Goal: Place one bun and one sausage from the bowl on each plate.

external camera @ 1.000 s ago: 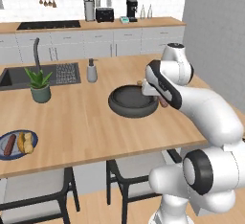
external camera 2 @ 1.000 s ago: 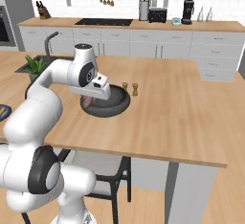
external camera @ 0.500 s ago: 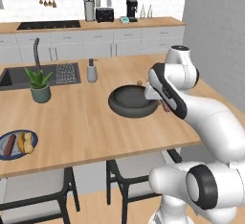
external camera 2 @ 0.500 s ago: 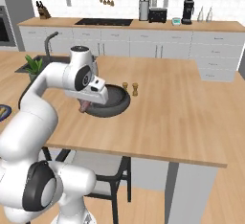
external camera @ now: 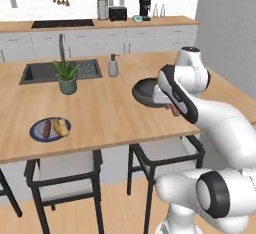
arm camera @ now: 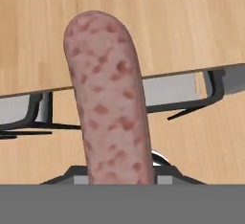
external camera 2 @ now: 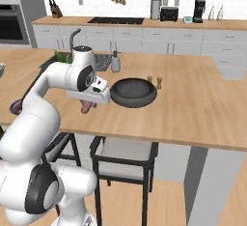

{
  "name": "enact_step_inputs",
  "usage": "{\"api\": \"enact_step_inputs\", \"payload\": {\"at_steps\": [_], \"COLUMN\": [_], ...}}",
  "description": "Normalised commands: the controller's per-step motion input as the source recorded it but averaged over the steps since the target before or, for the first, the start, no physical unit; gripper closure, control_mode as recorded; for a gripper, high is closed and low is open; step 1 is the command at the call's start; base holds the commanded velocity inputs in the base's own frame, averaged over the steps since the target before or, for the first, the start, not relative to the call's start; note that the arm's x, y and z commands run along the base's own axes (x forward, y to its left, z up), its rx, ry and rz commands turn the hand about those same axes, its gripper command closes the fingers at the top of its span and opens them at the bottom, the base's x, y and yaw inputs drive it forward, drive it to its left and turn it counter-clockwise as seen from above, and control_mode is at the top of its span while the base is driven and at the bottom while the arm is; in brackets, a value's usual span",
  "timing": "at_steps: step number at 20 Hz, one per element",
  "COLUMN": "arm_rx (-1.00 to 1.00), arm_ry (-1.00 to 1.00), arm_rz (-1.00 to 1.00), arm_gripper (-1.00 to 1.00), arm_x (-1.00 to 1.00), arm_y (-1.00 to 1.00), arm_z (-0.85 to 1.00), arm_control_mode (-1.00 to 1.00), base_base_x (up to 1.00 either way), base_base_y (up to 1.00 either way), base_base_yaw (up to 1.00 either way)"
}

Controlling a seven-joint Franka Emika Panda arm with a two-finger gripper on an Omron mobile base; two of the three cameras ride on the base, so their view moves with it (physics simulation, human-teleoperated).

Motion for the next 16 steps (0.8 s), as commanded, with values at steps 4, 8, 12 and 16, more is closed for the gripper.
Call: {"api": "enact_step_inputs", "payload": {"at_steps": [4, 8, 12, 16], "arm_rx": [0.00, 0.00, 0.00, 0.00], "arm_ry": [0.00, 0.00, 0.00, 0.00], "arm_rz": [0.00, 0.00, 0.00, 0.00], "arm_gripper": [1.00, 1.00, 1.00, 1.00], "arm_x": [0.00, 0.00, 0.00, 0.00], "arm_y": [0.00, 0.00, 0.00, 0.00], "arm_z": [0.00, 0.00, 0.00, 0.00], "arm_control_mode": [1.00, 1.00, 1.00, 1.00], "base_base_x": [-0.01, 0.00, 0.14, 0.18], "base_base_y": [1.00, 1.00, 1.00, 1.00], "base_base_yaw": [0.01, 0.00, 0.00, 0.00]}}
